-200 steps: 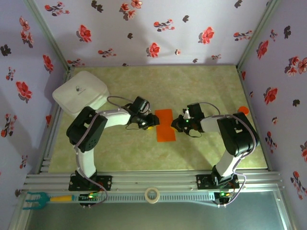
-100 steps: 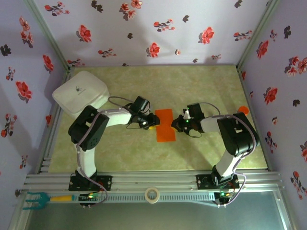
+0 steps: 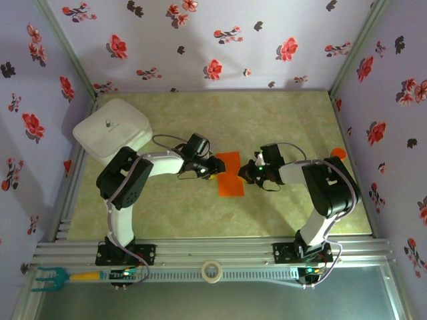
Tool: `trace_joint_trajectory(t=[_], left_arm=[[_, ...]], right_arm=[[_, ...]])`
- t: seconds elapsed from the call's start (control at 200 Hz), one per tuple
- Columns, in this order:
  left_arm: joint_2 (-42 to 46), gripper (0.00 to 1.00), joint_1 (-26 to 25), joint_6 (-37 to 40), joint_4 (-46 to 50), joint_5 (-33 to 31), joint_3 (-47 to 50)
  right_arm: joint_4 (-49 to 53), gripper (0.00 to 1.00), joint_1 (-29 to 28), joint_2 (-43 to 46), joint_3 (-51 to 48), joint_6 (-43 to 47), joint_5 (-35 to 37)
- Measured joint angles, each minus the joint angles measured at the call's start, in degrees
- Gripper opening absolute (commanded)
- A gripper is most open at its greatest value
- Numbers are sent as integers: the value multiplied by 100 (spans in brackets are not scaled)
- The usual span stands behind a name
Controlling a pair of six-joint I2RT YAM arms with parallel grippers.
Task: Fold a paper plane with a square sheet of paper (pick it up from the middle)
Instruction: Fold the triangle third at the center of the table.
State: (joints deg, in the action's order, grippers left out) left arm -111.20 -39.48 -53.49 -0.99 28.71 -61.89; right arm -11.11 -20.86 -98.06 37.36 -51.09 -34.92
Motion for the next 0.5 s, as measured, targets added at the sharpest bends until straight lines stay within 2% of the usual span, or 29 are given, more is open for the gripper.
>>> trace_joint_trajectory(t=[0.07, 0.32, 0.5], left_arm=[[0, 33, 0, 0, -13, -2, 22], [0, 14, 9, -17, -44, -7, 35], [7, 6, 11, -44, -50, -15, 107]], right_arm=[[-2, 9, 0, 2, -4, 0, 0], [-17, 11, 0, 11, -4, -2, -2], [-37, 18, -2, 50, -9, -9, -2]])
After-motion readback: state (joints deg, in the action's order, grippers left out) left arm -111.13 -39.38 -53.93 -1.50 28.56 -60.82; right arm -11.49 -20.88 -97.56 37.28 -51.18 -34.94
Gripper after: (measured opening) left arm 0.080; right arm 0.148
